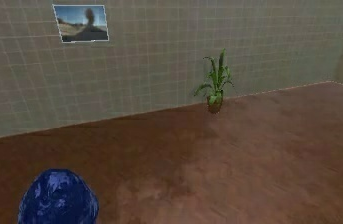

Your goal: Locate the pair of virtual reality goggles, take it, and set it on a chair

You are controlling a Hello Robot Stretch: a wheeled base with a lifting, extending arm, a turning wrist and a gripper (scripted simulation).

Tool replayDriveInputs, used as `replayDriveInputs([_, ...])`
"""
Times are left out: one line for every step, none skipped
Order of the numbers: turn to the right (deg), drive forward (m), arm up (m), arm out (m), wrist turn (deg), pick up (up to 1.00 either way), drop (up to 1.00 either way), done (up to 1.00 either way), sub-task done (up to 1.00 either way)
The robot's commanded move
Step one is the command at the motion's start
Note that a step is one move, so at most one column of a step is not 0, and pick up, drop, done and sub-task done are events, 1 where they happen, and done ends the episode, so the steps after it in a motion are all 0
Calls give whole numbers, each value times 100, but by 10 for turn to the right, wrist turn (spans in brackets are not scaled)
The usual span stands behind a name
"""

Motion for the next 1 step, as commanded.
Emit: replayDriveInputs([0,40,0,0,0,0,0,0,0])
